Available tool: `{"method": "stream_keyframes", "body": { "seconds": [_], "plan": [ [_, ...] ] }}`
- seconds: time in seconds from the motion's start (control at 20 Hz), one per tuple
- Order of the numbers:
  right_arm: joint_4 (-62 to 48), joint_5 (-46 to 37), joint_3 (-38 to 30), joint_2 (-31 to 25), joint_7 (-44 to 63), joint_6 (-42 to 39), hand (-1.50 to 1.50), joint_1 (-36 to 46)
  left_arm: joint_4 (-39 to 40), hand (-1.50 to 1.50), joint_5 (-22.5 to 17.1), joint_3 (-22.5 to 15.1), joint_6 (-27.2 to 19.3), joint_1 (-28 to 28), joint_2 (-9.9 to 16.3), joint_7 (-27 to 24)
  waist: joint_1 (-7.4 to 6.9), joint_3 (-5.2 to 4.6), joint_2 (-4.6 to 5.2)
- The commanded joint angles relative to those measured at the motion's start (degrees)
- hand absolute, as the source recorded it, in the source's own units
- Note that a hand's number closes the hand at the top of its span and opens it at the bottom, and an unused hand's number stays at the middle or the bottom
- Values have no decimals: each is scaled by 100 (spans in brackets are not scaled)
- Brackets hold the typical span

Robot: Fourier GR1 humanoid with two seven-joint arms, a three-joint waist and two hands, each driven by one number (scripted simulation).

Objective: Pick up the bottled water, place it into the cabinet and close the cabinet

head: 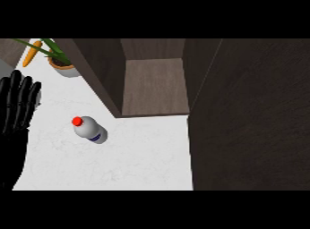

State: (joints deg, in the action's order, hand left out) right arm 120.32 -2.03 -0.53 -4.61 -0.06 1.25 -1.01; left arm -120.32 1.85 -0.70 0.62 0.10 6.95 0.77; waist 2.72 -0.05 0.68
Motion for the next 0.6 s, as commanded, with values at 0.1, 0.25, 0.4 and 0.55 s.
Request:
{"method": "stream_keyframes", "body": {
  "seconds": [0.1,0.25,0.4,0.55],
  "plan": [
    [446,275,89,99,-391,-249,-150,-655,720,-150,-1025,336,850,-696,337,-258,-185,4,-68],
    [701,466,207,74,-74,-338,-150,-459,998,-150,-1972,696,1716,-882,740,-641,-191,-4,-62],
    [726,986,671,165,825,-598,-150,-1181,1047,-150,-2278,240,1535,-439,512,758,-183,5,-79],
    [1524,1051,859,168,1089,-599,-150,-1806,802,-150,-2617,509,1518,-330,635,1040,-222,5,-89]
  ]
}}
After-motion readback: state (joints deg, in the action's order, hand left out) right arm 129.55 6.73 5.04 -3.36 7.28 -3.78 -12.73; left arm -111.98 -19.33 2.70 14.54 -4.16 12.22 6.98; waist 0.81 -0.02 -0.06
